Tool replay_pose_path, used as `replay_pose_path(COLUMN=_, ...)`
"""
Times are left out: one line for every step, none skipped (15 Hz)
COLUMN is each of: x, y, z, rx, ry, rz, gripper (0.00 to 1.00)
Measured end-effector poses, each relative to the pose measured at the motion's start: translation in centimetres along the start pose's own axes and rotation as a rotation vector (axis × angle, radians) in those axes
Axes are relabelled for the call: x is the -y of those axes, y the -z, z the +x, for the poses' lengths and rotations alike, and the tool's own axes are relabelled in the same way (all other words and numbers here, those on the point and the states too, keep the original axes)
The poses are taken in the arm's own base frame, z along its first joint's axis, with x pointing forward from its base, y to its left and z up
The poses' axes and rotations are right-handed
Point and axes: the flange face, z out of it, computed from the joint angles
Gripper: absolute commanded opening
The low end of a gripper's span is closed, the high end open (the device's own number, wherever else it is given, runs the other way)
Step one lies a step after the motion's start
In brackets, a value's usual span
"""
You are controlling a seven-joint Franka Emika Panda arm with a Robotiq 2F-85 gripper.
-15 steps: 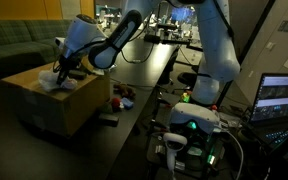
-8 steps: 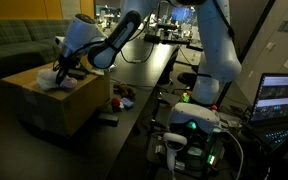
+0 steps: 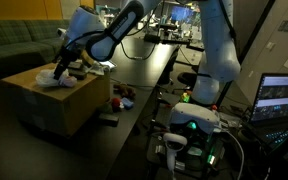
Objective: Remove the brown toy from the box and replace it with the towel, remove the blue object from the box and replace it with the gray duster and remove the orange plush toy from the box and replace it with the duster, remove the duster and replace it with the plastic bag
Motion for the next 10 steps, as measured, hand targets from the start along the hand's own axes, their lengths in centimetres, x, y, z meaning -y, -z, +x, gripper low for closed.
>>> replay_pose_path(x=-0.1, y=0.9, z=0.1, rx=-0.009, ry=-0.001, rz=0.016, gripper=1.0)
replay_pose_path(x=0.0, y=1.9, z=0.3, rx=-0.021, ry=0.002, rz=0.036, gripper=1.0)
replay_pose_path(x=0.2, y=2.9, z=0.3, rx=-0.032, ry=0.007, rz=0.059, gripper=1.0)
replay_pose_path(x=0.4, y=3.9, z=0.4, rx=-0.04, ry=0.012, rz=0.088, gripper=1.0)
replay_pose_path(x=0.6, y=4.8, z=0.3, rx=-0.036, ry=0.02, rz=0.123, gripper=1.0)
replay_pose_path(x=0.8, y=5.7, z=0.0, rx=-0.014, ry=0.03, rz=0.164, gripper=1.0)
replay_pose_path(x=0.9, y=6.7, z=-0.5, rx=0.024, ry=0.038, rz=0.208, gripper=1.0)
replay_pose_path(x=0.5, y=7.9, z=-1.0, rx=0.059, ry=0.045, rz=0.248, gripper=1.0)
replay_pose_path(x=-0.2, y=9.1, z=-1.6, rx=0.093, ry=0.048, rz=0.28, gripper=1.0)
replay_pose_path(x=-1.3, y=10.4, z=-2.3, rx=0.128, ry=0.042, rz=0.306, gripper=1.0)
